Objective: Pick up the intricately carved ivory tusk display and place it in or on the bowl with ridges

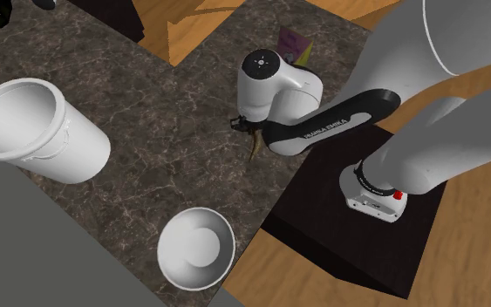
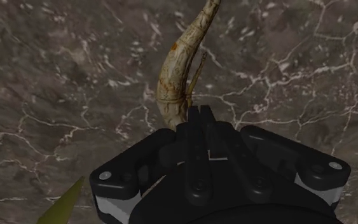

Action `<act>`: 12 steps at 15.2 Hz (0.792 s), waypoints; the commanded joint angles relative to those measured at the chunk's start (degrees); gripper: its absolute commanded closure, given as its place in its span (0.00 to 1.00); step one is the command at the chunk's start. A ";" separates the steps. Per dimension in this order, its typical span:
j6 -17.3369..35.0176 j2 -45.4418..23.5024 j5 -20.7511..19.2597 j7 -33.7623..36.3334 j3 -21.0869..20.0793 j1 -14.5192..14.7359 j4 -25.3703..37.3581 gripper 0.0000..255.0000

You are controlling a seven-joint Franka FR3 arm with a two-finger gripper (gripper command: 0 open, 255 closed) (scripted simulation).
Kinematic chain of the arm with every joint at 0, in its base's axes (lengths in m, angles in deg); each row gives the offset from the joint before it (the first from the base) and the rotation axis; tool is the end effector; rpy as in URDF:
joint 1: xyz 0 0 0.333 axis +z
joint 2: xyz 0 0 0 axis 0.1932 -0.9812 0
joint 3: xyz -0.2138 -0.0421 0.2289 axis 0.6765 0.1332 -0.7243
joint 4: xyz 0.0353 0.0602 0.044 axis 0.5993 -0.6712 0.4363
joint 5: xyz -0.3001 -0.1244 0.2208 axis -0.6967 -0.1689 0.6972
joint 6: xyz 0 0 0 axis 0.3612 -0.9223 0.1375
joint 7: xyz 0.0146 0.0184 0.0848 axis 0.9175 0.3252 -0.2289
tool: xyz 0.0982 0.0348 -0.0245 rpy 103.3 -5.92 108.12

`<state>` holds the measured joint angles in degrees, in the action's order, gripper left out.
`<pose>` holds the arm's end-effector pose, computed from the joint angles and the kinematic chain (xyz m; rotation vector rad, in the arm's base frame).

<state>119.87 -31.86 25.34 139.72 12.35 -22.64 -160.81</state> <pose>0.3821 0.0972 0.2783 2.8321 -1.2577 0.1776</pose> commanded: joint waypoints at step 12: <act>8.87 0.82 0.20 17.33 -6.71 -3.13 -6.90 0.00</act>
<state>127.89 -30.11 26.61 156.25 6.19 -24.90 -167.81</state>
